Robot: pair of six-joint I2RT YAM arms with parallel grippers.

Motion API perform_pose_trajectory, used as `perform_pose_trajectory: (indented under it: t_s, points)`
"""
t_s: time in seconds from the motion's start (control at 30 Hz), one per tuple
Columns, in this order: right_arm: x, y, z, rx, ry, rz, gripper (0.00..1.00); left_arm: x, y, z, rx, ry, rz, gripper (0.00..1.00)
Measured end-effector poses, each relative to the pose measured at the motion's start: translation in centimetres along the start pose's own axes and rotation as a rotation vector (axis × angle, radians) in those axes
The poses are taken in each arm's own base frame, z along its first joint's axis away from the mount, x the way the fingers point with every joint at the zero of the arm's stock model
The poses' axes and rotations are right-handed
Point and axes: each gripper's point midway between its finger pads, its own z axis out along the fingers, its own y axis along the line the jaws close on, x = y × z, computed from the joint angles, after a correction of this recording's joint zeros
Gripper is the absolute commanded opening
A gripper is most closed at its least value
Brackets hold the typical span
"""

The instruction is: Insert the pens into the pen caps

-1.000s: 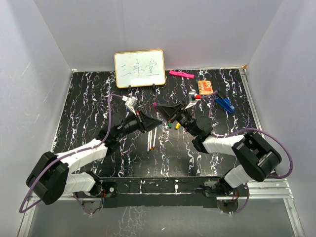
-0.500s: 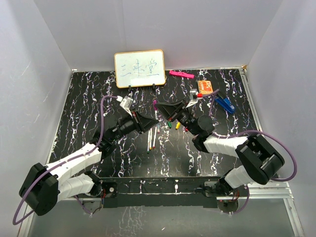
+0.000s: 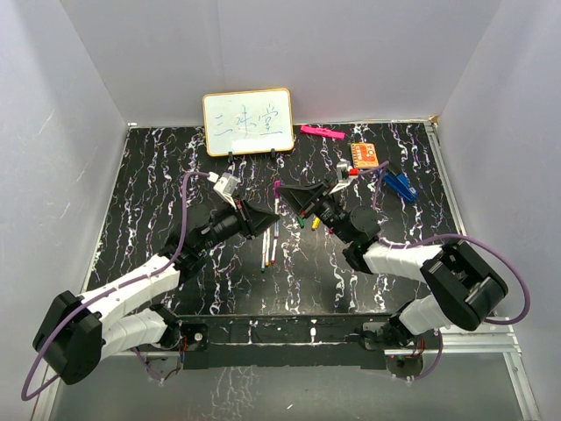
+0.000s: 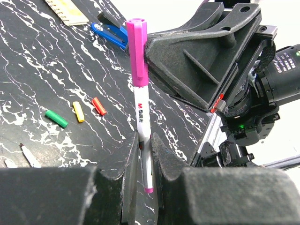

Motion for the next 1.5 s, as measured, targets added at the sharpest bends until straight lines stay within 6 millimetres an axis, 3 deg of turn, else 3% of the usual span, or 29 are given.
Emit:
perform_pose_trajectory:
  t_s: [0.57, 0.97, 1.0, 1.13, 1.3, 1.4, 1.5]
  points:
    - [1.7, -0.1, 0.1, 0.06, -0.002, -0.029, 0.0, 0.5, 0.8, -0.1, -0.03, 0.017, 0.016, 0.0]
    - [1.7, -0.4, 0.5, 0.096, -0.008, -0.052, 0.0, -0.1, 1.5, -0.7, -0.062, 0.007, 0.038, 0.0]
    - [1.7, -0.4, 0.6, 0.101, -0.007, -0.053, 0.01, 0.0, 1.6, -0.7, -0.066, 0.008, 0.038, 0.0]
    - [1.4, -0.3, 1.4, 0.132, 0.006, -0.079, 0.23, -0.3, 2.1, -0.8, -0.091, 0.012, 0.037, 0.0]
    - [1.0, -0.4, 2.3, 0.202, 0.047, -0.171, 0.37, -2.8, 2.2, -0.6, -0.129, -0.042, 0.057, 0.0]
    - [-1.1, -0.4, 2.3, 0.26, 0.011, -0.235, 0.4, -3.2, 2.5, -0.8, -0.162, -0.038, 0.063, 0.0]
    - [-4.8, 0.3, 1.4, 0.313, -0.078, -0.286, 0.47, -2.3, 3.9, -1.1, -0.233, 0.004, 0.059, 0.0]
